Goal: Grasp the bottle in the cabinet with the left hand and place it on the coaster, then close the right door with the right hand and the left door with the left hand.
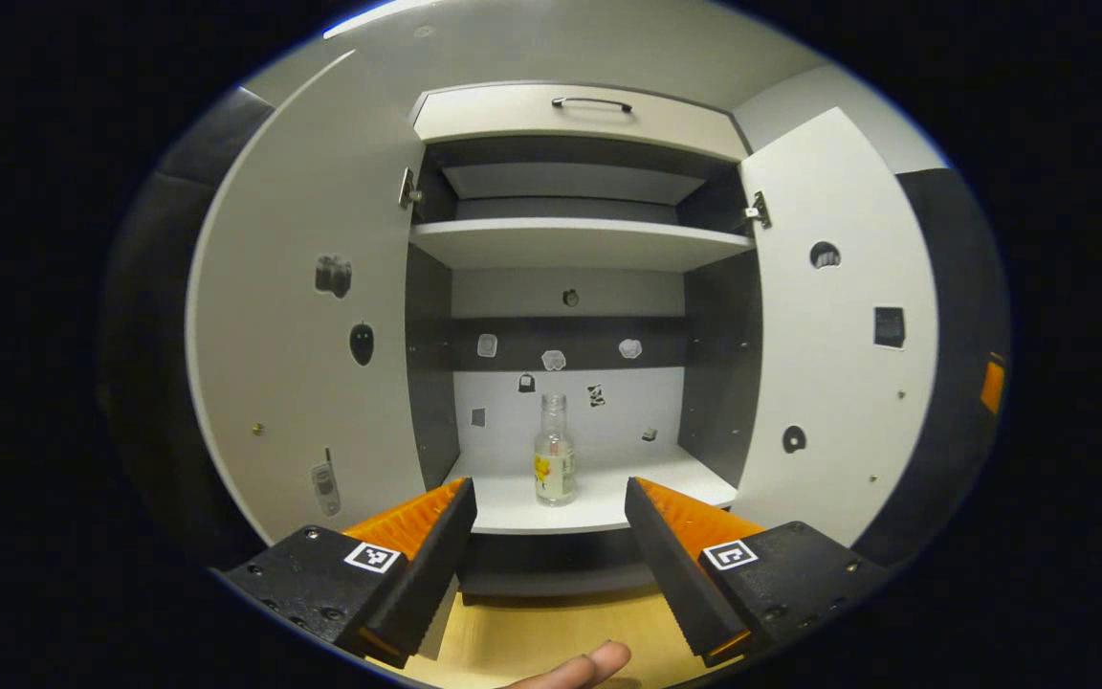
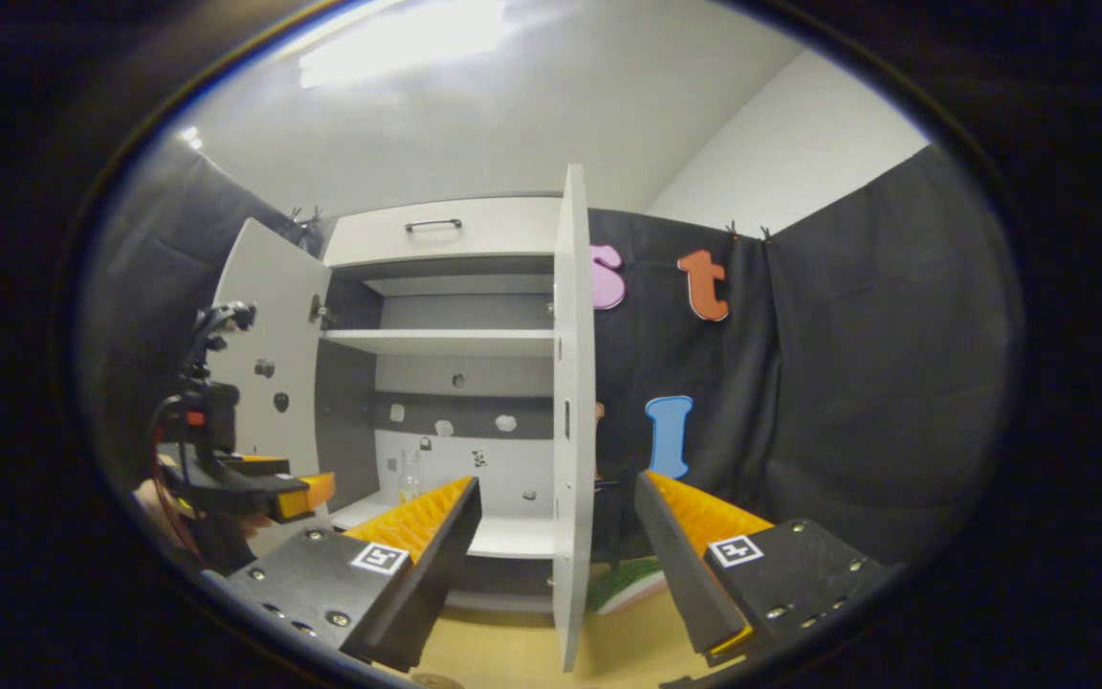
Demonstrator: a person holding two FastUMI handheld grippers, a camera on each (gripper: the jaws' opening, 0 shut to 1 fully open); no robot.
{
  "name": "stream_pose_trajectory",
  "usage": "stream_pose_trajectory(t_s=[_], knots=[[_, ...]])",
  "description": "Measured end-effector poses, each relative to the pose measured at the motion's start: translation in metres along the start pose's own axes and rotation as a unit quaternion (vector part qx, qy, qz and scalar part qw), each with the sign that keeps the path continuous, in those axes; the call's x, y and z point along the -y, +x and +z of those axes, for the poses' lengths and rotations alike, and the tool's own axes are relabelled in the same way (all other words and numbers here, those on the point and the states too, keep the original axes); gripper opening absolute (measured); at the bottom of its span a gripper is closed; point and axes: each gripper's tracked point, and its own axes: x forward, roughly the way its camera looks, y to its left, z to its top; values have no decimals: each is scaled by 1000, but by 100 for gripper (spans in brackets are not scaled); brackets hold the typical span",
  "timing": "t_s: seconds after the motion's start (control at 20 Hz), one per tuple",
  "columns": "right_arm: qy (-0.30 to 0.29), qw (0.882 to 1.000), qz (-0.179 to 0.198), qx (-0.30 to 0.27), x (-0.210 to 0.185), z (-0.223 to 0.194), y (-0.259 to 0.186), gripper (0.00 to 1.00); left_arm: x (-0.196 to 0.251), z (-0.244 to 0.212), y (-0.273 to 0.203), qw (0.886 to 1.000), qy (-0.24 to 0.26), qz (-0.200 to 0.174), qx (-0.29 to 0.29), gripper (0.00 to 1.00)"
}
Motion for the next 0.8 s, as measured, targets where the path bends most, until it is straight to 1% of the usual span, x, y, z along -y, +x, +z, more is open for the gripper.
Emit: stream_pose_trajectory(t_s=[0.15, 0.25, 0.35, 0.45, 0.6, 0.75, 0.8], knots=[[13, 1000, 8, 10, -15, 3, 14, 98, -2, -19, 66, 1000, 5, -8, 5, 99], [13, 1000, 17, 23, -25, 8, 19, 98, 3, -28, 109, 1000, -4, -23, 11, 99], [13, 999, 21, 34, -30, 13, 22, 98, 7, -35, 150, 999, -19, -31, 19, 99], [11, 999, 29, 45, -36, 16, 22, 98, 2, -47, 185, 1000, -20, -16, 13, 99], [-11, 998, 29, 47, -37, 12, 19, 98, -3, -56, 223, 1000, -3, 2, 12, 100], [-13, 999, 21, 29, -36, 4, 13, 98, -2, -72, 249, 1000, 1, 7, -8, 100], [-10, 1000, 18, 20, -35, 0, 10, 100, -1, -76, 257, 1000, 1, 7, -13, 100]])
